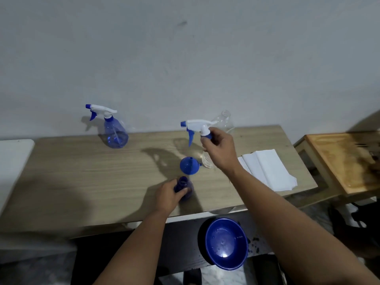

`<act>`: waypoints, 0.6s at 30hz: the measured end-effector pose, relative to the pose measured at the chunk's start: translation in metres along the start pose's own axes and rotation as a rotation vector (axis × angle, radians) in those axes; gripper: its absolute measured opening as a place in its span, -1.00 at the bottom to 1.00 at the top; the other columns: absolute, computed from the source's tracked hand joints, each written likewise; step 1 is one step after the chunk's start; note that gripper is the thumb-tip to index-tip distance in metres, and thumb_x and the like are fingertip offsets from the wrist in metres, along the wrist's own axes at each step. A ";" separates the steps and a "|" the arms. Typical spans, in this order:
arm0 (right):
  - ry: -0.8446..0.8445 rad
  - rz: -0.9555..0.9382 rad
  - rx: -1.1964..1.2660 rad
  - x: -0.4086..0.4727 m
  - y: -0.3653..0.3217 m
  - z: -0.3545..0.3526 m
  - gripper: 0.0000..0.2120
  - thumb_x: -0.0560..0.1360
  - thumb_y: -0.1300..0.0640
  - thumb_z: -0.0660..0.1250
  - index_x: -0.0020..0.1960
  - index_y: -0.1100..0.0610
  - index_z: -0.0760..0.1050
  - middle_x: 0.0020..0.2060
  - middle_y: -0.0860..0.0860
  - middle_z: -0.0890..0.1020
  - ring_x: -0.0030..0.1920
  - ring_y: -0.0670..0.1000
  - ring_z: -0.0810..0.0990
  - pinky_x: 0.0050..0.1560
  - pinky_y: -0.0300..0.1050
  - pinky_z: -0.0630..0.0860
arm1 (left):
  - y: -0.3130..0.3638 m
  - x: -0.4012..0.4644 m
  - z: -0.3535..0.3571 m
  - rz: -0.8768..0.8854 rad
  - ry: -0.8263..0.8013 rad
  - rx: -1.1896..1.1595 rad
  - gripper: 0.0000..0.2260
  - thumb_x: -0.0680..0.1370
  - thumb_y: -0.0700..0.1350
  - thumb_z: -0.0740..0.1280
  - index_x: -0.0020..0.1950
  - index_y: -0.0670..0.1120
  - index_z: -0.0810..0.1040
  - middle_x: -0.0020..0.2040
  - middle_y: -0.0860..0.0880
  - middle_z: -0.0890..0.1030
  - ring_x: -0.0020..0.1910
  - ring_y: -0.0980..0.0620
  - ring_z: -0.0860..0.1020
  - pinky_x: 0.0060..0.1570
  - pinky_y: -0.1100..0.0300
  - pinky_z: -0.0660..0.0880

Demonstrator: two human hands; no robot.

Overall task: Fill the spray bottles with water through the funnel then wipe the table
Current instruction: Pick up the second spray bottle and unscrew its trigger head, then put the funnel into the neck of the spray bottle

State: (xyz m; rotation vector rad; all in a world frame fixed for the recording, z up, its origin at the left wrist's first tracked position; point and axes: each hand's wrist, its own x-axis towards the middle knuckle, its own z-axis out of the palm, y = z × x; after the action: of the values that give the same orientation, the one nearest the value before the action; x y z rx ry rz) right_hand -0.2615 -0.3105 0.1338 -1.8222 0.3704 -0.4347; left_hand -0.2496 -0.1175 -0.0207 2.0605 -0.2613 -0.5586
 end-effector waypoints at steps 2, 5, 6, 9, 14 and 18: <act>-0.133 0.063 -0.334 0.001 0.016 -0.011 -0.77 0.51 0.10 0.40 -0.28 0.12 0.47 -0.41 -0.05 0.44 -0.35 -0.04 0.38 -0.26 -0.09 0.35 | -0.001 0.000 0.000 0.023 0.004 -0.002 -0.52 0.29 0.32 0.41 0.05 0.06 0.68 -0.13 0.05 0.72 -0.10 0.00 0.67 -0.01 -0.04 0.60; -0.355 0.290 -0.591 -0.020 0.061 -0.011 -0.69 0.47 -0.10 0.37 -0.33 0.07 0.47 -0.40 0.01 0.54 -0.32 0.07 0.49 -0.25 -0.01 0.43 | 0.001 0.000 -0.002 0.038 0.015 0.027 -0.50 0.30 0.34 0.40 0.11 0.09 0.68 -0.09 0.08 0.72 -0.06 0.02 0.67 0.02 -0.03 0.59; -0.382 0.369 -0.599 -0.028 0.077 -0.010 -0.69 0.47 -0.11 0.35 -0.30 0.10 0.52 -0.38 0.06 0.59 -0.31 0.11 0.55 -0.21 0.04 0.53 | 0.001 0.000 -0.002 0.042 0.010 0.028 -0.50 0.31 0.32 0.42 0.14 0.10 0.67 -0.07 0.10 0.72 -0.05 0.04 0.67 0.04 -0.03 0.59; -0.395 0.566 -0.607 -0.040 0.110 -0.005 -0.71 0.52 -0.04 0.35 -0.25 0.15 0.58 -0.35 0.09 0.62 -0.30 0.10 0.60 -0.17 0.03 0.60 | 0.004 -0.001 -0.004 0.047 0.003 0.031 -0.57 0.38 0.15 0.53 0.22 0.11 0.64 0.00 0.10 0.71 -0.01 0.06 0.66 0.10 0.00 0.59; -0.422 0.687 -0.701 -0.039 0.128 -0.009 -0.65 0.55 -0.09 0.33 0.01 0.20 0.66 -0.15 0.11 0.68 -0.04 0.14 0.69 0.03 0.02 0.61 | 0.003 0.001 -0.006 0.047 -0.014 0.048 -0.55 0.38 0.14 0.52 0.25 0.12 0.62 0.06 0.09 0.70 0.05 0.04 0.66 0.14 -0.02 0.58; -0.375 0.665 -0.879 -0.036 0.123 -0.010 -0.64 0.59 -0.10 0.31 0.18 0.16 0.63 0.01 0.11 0.71 0.07 0.14 0.68 0.15 0.01 0.59 | -0.001 0.003 -0.005 0.043 -0.015 0.069 -0.47 0.33 0.27 0.46 0.27 0.14 0.60 0.08 0.12 0.70 0.06 0.06 0.65 0.14 -0.01 0.59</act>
State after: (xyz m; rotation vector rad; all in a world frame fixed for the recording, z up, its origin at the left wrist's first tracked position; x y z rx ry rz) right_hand -0.3018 -0.3374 0.0151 -2.3835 0.9599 0.6277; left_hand -0.2444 -0.1145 -0.0201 2.1135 -0.3366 -0.5456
